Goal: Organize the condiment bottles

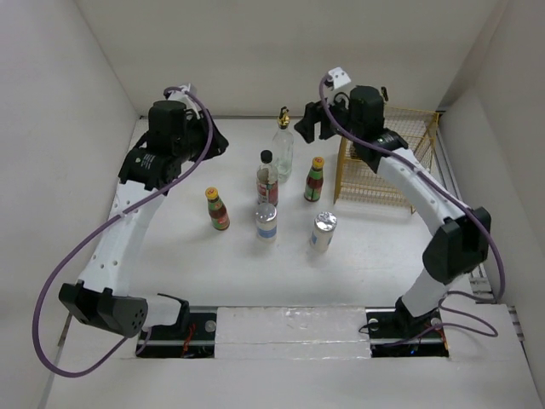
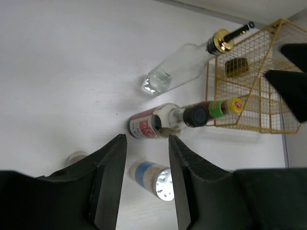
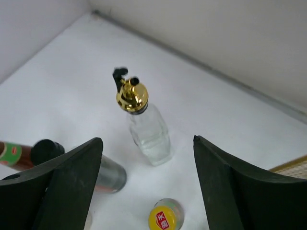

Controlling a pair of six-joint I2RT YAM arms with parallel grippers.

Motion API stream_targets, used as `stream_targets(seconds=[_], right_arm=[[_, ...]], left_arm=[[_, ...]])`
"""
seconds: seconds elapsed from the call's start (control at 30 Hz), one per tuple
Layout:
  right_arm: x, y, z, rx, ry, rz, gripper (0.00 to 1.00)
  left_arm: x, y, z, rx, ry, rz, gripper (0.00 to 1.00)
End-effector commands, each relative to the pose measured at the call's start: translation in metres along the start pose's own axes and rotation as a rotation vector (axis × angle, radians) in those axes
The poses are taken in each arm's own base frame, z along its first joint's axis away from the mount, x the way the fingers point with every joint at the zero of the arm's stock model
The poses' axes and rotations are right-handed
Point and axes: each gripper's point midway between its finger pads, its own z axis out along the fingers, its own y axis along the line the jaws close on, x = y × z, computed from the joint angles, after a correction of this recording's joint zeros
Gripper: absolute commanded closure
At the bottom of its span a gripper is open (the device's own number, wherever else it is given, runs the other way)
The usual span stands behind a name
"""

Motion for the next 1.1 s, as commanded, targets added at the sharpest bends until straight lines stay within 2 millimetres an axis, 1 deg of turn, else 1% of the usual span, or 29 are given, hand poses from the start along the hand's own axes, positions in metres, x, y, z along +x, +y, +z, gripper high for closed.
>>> stream_targets(seconds=[0.0, 0.03, 0.07, 0.1, 0.13, 0.23, 0.27, 0.3, 0.33, 0.37, 0.4, 0.43, 0.47, 0.5, 0.53, 0.57, 0.6, 0.63, 0.67, 0.7, 0.73, 0.77, 0.8, 0.83, 0.87, 0.9, 0.97, 1.03, 1.07], right_arm=[[-0.011, 0.022, 0.017, -0.15, -0.041, -0.058, 0.17], [0.0, 0.018, 0.029, -0.149, -0.019, -0.062, 0.16], [0.003, 0.014, 0.036, -0.135, -0.013, -0.061, 0.16], [0.005, 0.02, 0.042, -0.161, -0.009, -0.061, 0.16], [0.009, 0.02, 0.053, -0.179, -0.002, -0.071, 0.15], [0.016, 0.022, 0.064, -0.212, 0.015, -0.074, 0.15], [0.017, 0.027, 0.067, -0.221, 0.018, -0.076, 0.15], [0.024, 0.023, 0.072, -0.211, 0.029, -0.082, 0.15], [0.024, 0.028, 0.075, -0.219, 0.029, -0.084, 0.15], [0.029, 0.027, 0.08, -0.219, 0.036, -0.082, 0.15], [0.034, 0.032, 0.083, -0.228, 0.045, -0.081, 0.15], [0.037, 0.029, 0.088, -0.219, 0.05, -0.079, 0.16], [0.03, 0.033, 0.089, -0.219, 0.03, -0.088, 0.16], [0.032, 0.03, 0.093, -0.207, 0.028, -0.088, 0.18], [0.03, 0.03, 0.095, -0.181, 0.018, -0.093, 0.21], [0.022, 0.034, 0.097, -0.175, -0.013, -0.104, 0.23], [0.028, 0.03, 0.099, -0.16, -0.01, -0.103, 0.25], [0.024, 0.033, 0.1, -0.154, -0.026, -0.108, 0.27], [0.025, 0.029, 0.102, -0.131, -0.03, -0.109, 0.29], [0.021, 0.035, 0.103, -0.14, -0.05, -0.115, 0.31], [0.024, 0.035, 0.106, -0.141, -0.05, -0.104, 0.34], [0.031, 0.03, 0.11, -0.119, -0.039, -0.101, 0.36], [0.023, 0.031, 0.111, -0.12, -0.069, -0.094, 0.38], [0.024, 0.028, 0.112, -0.108, -0.076, -0.095, 0.44], [0.026, 0.028, 0.115, -0.109, -0.08, -0.087, 0.48], [0.026, 0.032, 0.116, -0.109, -0.079, -0.087, 0.52], [0.022, 0.032, 0.119, -0.109, -0.094, -0.09, 0.59], [0.022, 0.032, 0.119, -0.109, -0.094, -0.09, 0.59], [0.022, 0.03, 0.119, -0.097, -0.095, -0.09, 0.55]], left_arm=[[0.001, -0.023, -0.005, 0.089, -0.004, 0.028, 0.64], [0.002, -0.023, -0.003, 0.09, -0.006, 0.028, 0.62], [0.002, -0.023, -0.003, 0.09, -0.006, 0.028, 0.62], [0.002, -0.023, -0.003, 0.09, -0.006, 0.028, 0.61], [0.004, -0.022, 0.001, 0.086, 0.002, 0.027, 0.61], [0.004, -0.022, 0.001, 0.086, 0.002, 0.027, 0.58], [0.004, -0.022, 0.001, 0.086, 0.002, 0.027, 0.58], [0.006, -0.02, 0.005, 0.081, 0.012, 0.026, 0.58], [0.006, -0.02, 0.005, 0.081, 0.012, 0.026, 0.58], [0.006, -0.02, 0.005, 0.081, 0.012, 0.026, 0.58], [0.008, -0.019, 0.009, 0.076, 0.021, 0.035, 0.58], [0.004, -0.021, 0.007, 0.081, 0.012, 0.036, 0.58], [0.006, -0.02, 0.011, 0.075, 0.022, 0.035, 0.58], [0.006, -0.02, 0.011, 0.075, 0.022, 0.035, 0.58], [0.005, -0.02, 0.013, 0.075, 0.022, 0.035, 0.58], [0.007, -0.019, 0.017, 0.071, 0.03, 0.034, 0.58], [0.007, -0.019, 0.017, 0.071, 0.03, 0.043, 0.58], [0.007, -0.019, 0.017, 0.071, 0.03, 0.043, 0.58], [0.008, -0.018, 0.02, 0.067, 0.038, 0.043, 0.58], [0.008, -0.018, 0.02, 0.067, 0.038, 0.043, 0.58], [0.008, -0.018, 0.02, 0.067, 0.038, 0.043, 0.58], [0.008, -0.017, 0.02, 0.067, 0.038, 0.052, 0.58], [0.008, -0.017, 0.02, 0.067, 0.038, 0.052, 0.58], [0.006, -0.018, 0.02, 0.071, 0.03, 0.053, 0.58], [0.008, -0.017, 0.024, 0.066, 0.039, 0.052, 0.58], [0.009, -0.019, 0.024, 0.076, 0.044, 0.052, 0.58], [0.009, -0.019, 0.024, 0.076, 0.044, 0.052, 0.58], [0.009, -0.019, 0.024, 0.076, 0.044, 0.052, 0.58], [0.009, -0.019, 0.024, 0.076, 0.044, 0.052, 0.58]])
